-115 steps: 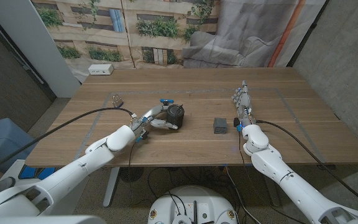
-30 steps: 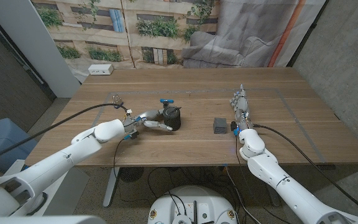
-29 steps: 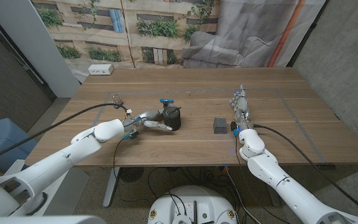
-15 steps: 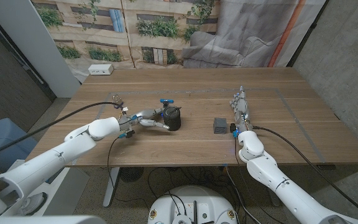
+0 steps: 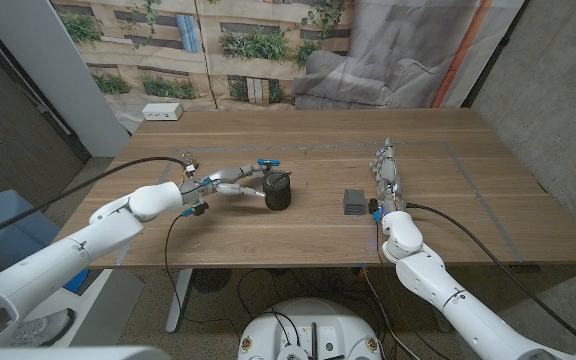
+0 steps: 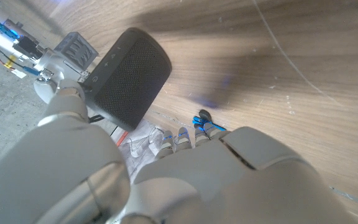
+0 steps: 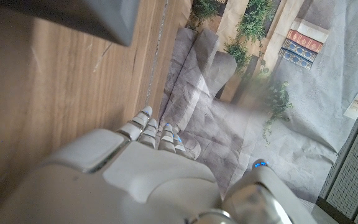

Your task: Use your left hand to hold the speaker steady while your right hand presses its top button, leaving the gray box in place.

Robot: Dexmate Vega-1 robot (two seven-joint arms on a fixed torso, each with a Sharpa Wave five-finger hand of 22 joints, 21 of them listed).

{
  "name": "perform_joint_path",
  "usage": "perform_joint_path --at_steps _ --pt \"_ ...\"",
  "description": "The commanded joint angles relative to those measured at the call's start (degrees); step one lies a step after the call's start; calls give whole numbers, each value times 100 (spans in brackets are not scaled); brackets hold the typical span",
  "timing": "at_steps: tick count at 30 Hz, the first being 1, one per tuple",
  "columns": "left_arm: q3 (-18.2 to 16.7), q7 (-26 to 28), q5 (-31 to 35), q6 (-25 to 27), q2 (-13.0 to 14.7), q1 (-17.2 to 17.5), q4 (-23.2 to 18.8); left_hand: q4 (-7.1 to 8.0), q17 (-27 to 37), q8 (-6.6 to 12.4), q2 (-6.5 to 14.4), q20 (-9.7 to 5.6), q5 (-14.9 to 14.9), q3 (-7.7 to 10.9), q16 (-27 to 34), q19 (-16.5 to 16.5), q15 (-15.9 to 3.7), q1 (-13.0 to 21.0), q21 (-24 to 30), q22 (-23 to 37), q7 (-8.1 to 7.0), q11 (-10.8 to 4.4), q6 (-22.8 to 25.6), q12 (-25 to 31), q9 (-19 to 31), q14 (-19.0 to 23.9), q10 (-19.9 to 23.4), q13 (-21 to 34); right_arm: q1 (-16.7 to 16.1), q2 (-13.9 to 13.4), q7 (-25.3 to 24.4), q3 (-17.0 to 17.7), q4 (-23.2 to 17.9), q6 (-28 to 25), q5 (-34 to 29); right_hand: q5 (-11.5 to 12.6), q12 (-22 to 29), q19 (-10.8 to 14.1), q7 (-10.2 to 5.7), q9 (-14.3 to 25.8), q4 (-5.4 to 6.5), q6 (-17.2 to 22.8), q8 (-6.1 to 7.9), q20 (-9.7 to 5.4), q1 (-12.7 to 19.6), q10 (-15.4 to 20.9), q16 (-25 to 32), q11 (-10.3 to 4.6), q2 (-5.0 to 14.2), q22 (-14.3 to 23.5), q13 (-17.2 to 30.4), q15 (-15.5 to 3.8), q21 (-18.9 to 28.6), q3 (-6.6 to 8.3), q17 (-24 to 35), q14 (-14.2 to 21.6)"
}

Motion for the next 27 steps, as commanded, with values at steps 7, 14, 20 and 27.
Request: perform_joint_path --at_steps 7,14,20,27 --pt "-391 -136 -703 -350 15 209 77 69 -6 61 104 32 -9 36 55 -271 4 -139 84 8 2 -1 41 83 -4 -231 107 15 4 -20 -232 -34 -210 -250 -231 -1 -19 -4 33 10 -1 -29 -5 -5 62 -19 -2 21 -9 6 22 -5 1 -40 13 -24" --pt "-477 148 -885 -304 -284 213 288 111 -19 118 252 -30 -11 47 98 12 -151 -306 159 3 -74 -174 257 125 -8 -30 249 6 26 -79 -195 -23 -313 -310 -237 0 -13 0 23 9 4 -10 2 -5 64 -4 -3 21 2 6 22 -2 2 -41 14 -21" --pt "-464 215 -1018 -242 -562 58 517 120 -26 128 328 -120 -10 56 94 138 -247 -386 173 -3 -83 -275 358 118 -10 45 266 1 87 -177 -82 -2 -407 -442 -182 -1 -24 -8 24 8 19 -15 -3 -16 55 -27 -11 16 21 6 22 -9 -2 -46 17 -38" --pt "-503 493 -1117 -211 -852 -7 678 132 -28 120 367 -129 -8 56 98 184 -257 -431 176 -4 -86 -238 370 121 -10 90 289 0 250 -257 137 20 -293 -534 -56 -1 -17 -10 28 7 33 -8 -2 -23 44 -8 -10 26 36 6 22 -3 -3 -50 20 -34"
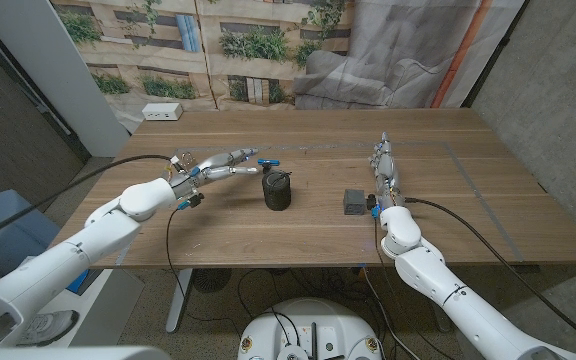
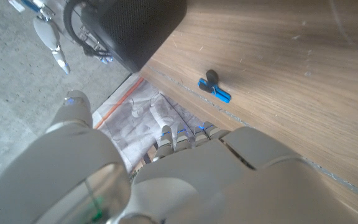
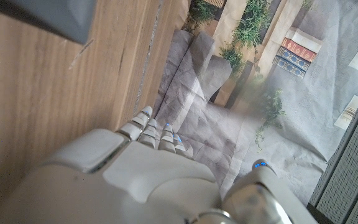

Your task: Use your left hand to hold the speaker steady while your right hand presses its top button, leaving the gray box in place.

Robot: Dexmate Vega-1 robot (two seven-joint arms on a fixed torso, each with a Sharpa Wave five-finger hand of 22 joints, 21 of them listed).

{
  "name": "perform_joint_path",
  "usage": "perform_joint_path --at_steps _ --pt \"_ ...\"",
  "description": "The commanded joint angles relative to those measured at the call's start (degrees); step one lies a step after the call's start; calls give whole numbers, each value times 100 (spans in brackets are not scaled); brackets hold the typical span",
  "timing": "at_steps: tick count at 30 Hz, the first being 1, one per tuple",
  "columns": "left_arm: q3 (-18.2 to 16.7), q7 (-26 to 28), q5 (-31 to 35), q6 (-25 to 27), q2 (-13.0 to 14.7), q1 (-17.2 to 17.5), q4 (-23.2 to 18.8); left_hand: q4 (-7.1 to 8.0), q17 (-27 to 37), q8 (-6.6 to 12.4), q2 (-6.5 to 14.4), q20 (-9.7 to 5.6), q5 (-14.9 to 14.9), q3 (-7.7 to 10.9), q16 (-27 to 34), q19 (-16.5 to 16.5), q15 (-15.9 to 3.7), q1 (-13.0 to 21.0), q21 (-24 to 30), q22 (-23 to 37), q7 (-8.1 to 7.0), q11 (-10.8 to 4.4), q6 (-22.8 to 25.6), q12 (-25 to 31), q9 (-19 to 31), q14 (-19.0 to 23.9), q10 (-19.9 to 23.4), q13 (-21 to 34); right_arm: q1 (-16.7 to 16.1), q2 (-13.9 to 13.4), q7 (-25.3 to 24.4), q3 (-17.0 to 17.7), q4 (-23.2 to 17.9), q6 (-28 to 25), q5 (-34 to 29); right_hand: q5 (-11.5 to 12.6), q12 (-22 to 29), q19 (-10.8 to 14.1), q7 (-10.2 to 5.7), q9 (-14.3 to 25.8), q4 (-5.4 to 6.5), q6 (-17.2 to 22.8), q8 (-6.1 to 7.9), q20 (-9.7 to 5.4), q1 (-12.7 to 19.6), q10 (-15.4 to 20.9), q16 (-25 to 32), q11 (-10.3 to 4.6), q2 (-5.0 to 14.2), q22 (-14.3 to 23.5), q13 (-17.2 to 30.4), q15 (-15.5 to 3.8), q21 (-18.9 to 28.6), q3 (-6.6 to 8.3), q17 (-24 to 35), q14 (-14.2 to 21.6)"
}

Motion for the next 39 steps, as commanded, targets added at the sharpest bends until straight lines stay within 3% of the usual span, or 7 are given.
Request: perform_joint_path --at_steps 1,20,26,34,39 --pt "-89 405 -236 96 -507 -120 311 50 -4 11 26 -16 -10 17 56 67 -19 -80 18 -5 6 -20 56 47 17 39 3 -2 197 -139 306 40 61 -167 164 -2 9 -9 28 7 11 -6 -1 -24 42 0 -10 26 37 7 21 14 -3 -27 11 -13" --pt "-288 1715 -311 483 -973 410 -283 69 -13 27 214 -77 3 45 59 218 -53 -225 7 -9 13 -38 271 64 16 252 146 -7 613 -485 1197 132 471 -242 634 -7 33 58 1 6 62 93 26 -48 4 85 17 25 72 6 21 -25 17 -50 19 63" --pt "-273 2086 -254 430 -1283 409 -165 75 -15 22 246 -87 6 47 57 235 -71 -255 2 -8 12 -48 288 60 16 282 153 -8 761 -456 1378 117 712 -136 703 -8 45 95 0 6 73 114 29 -54 -1 126 25 25 79 6 21 -22 27 -56 20 90" --pt "-298 2477 -313 161 -1762 364 169 99 -18 17 409 -111 22 82 61 365 -113 -332 18 -7 6 -98 371 75 16 405 248 -9 782 -468 1449 145 743 -120 806 -9 64 118 -15 5 90 154 37 -46 -6 199 25 33 94 5 22 -23 28 -62 21 101" --pt "-357 2512 -478 -121 -2020 285 490 101 -22 12 500 -146 26 101 56 482 -164 -385 34 -7 -5 -154 433 84 16 490 321 -11 809 -452 1732 147 903 32 957 -10 63 127 -34 5 108 169 36 -50 -12 217 28 17 113 5 22 -37 26 -65 22 117"
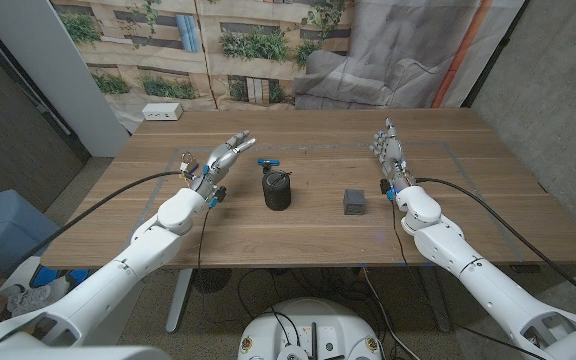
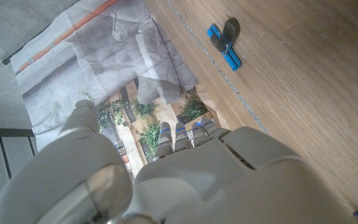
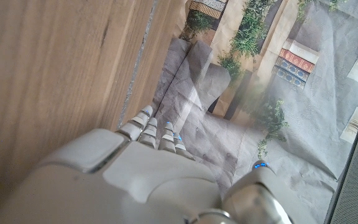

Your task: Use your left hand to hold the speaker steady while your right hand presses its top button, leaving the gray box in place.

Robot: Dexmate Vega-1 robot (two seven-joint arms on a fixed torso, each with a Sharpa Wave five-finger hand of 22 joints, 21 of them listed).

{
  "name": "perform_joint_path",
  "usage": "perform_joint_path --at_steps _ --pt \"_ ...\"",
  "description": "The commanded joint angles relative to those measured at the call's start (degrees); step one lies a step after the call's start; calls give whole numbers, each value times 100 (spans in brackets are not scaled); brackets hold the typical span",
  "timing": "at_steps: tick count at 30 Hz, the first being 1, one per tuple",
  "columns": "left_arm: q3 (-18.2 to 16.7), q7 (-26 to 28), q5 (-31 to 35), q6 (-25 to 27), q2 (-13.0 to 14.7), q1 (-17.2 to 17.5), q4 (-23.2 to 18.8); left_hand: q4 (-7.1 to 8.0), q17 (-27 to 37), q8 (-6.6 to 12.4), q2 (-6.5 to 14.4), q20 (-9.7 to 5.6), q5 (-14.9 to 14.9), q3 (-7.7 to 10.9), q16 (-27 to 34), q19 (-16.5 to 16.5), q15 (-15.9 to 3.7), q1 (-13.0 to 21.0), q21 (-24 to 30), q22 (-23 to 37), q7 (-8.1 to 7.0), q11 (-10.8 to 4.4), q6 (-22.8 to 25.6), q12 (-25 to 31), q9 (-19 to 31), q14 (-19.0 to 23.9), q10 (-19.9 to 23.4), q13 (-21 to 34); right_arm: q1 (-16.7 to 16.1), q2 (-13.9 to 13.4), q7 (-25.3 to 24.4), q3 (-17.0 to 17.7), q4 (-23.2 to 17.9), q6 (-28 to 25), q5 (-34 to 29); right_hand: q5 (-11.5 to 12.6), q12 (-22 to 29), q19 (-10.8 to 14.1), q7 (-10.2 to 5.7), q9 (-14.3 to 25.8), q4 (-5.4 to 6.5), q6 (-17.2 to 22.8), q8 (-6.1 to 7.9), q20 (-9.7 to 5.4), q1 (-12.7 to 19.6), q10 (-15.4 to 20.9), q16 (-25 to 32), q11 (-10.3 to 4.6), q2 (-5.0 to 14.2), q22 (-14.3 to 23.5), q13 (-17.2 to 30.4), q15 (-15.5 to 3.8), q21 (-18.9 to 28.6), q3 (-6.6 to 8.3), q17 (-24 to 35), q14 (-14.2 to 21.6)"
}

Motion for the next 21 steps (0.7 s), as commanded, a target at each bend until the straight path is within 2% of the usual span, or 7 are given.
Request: perform_joint_path --at_steps 1,4,10,12,14,16,21 --pt "-87 386 -207 -427 -596 -81 498 12 4 11 122 -53 27 52 18 93 -53 -6 32 19 8 -42 85 61 14 78 92 16 105 -7 430 12 266 182 256 -10 40 68 -13 4 33 46 35 24 16 38 30 -5 87 18 22 -5 31 13 21 39" --pt "-98 382 -248 -439 -636 -121 607 12 3 15 162 -64 30 64 18 125 -76 -23 32 19 3 -47 123 63 14 115 117 16 118 -12 562 7 336 261 301 -10 48 73 -24 4 40 70 42 29 13 67 33 1 95 18 22 -9 30 12 21 50" --pt "-139 229 -646 -561 -927 -174 887 35 9 13 314 -63 40 112 8 179 -116 -81 25 21 25 -70 195 68 14 169 183 16 188 -16 827 -11 482 372 385 -11 50 82 -51 4 63 120 53 26 5 100 43 -3 123 18 22 -25 27 13 22 85" --pt "-155 352 -659 -550 -1005 -164 891 36 9 7 332 -84 40 118 -2 178 -115 -92 19 21 33 -59 195 66 14 160 187 15 206 -12 851 -17 504 390 384 -11 50 86 -54 4 68 132 55 23 3 105 43 -8 130 18 22 -23 27 13 23 87" --pt "-184 322 -763 -653 -1105 -176 988 80 22 -8 475 -89 51 162 -36 158 -72 -154 -5 22 45 -32 210 51 15 87 178 16 219 1 854 -21 529 416 377 -12 50 93 -66 4 77 155 61 23 -1 115 42 -12 138 18 22 -32 28 12 23 90" --pt "-199 312 -828 -659 -1149 -183 1024 91 23 -13 512 -94 53 175 -41 145 -75 -173 -14 23 39 -34 214 40 14 78 159 16 225 24 851 -15 538 421 403 -15 46 100 -113 3 89 258 91 23 -6 125 40 -10 139 17 22 -35 25 4 23 95" --pt "-253 267 -1013 -880 -1420 -319 1383 133 31 -41 592 -107 56 195 -39 144 -82 -245 -25 23 23 -50 180 19 13 81 122 16 311 83 1016 -24 653 479 494 -20 48 103 -143 2 96 296 95 23 -7 150 38 -32 129 17 21 -38 22 -6 22 101"
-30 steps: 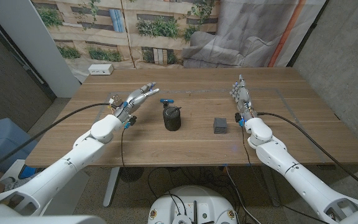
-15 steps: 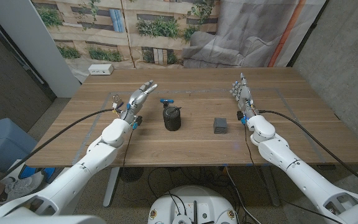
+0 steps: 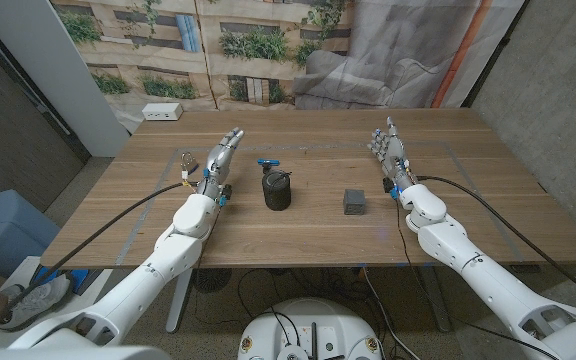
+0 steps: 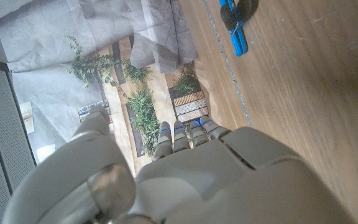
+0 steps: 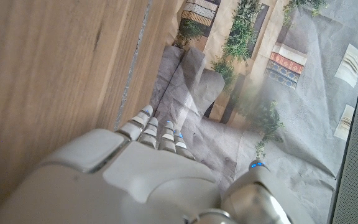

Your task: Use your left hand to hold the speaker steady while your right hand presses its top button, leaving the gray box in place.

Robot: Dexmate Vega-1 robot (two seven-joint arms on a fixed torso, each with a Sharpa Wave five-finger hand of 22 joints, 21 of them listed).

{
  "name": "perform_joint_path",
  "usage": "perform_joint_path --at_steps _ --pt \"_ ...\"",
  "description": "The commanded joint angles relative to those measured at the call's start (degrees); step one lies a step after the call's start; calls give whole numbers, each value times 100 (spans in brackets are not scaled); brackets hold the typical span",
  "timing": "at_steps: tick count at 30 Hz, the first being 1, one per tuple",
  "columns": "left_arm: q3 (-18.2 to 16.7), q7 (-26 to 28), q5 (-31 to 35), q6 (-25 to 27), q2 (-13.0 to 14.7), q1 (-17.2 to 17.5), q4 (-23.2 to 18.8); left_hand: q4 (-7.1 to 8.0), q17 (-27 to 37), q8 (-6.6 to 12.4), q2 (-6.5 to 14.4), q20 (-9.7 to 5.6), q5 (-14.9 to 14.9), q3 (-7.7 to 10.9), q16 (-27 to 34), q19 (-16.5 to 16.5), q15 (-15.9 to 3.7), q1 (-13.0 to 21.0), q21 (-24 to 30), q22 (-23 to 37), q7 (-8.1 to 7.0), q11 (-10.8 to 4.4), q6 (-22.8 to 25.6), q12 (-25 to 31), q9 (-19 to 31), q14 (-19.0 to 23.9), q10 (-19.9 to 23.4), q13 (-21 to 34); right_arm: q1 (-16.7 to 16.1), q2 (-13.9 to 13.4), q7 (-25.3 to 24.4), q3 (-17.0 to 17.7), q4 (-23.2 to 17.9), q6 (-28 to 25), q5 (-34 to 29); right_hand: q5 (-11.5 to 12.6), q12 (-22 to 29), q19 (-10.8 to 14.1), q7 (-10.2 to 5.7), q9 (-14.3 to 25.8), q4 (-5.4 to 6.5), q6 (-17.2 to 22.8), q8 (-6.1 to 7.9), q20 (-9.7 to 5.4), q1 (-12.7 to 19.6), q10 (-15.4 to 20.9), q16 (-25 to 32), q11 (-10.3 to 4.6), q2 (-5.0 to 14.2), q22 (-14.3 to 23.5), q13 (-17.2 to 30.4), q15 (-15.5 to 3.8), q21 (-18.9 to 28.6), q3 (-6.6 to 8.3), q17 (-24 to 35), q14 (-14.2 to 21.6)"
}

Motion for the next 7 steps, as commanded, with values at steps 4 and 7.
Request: perform_joint_path --at_steps 4,7 --pt "-68 -192 -467 -485 -674 -390 973 39 16 -16 127 -138 35 55 -14 1 -19 -67 -20 6 -33 -31 44 -22 11 -46 -25 15 247 130 438 -56 371 209 152 -24 59 105 -26 2 66 113 33 -12 -16 122 46 -7 24 15 21 -6 39 -13 21 86" --pt "-52 -296 -516 -476 -708 -484 1082 45 15 -16 145 -139 36 65 -9 14 -25 -83 -19 6 -25 -35 55 -18 10 -25 -11 14 268 224 406 -47 431 316 161 -26 62 116 -22 1 75 133 31 -15 -17 146 52 -11 31 15 21 -17 38 -15 21 111"
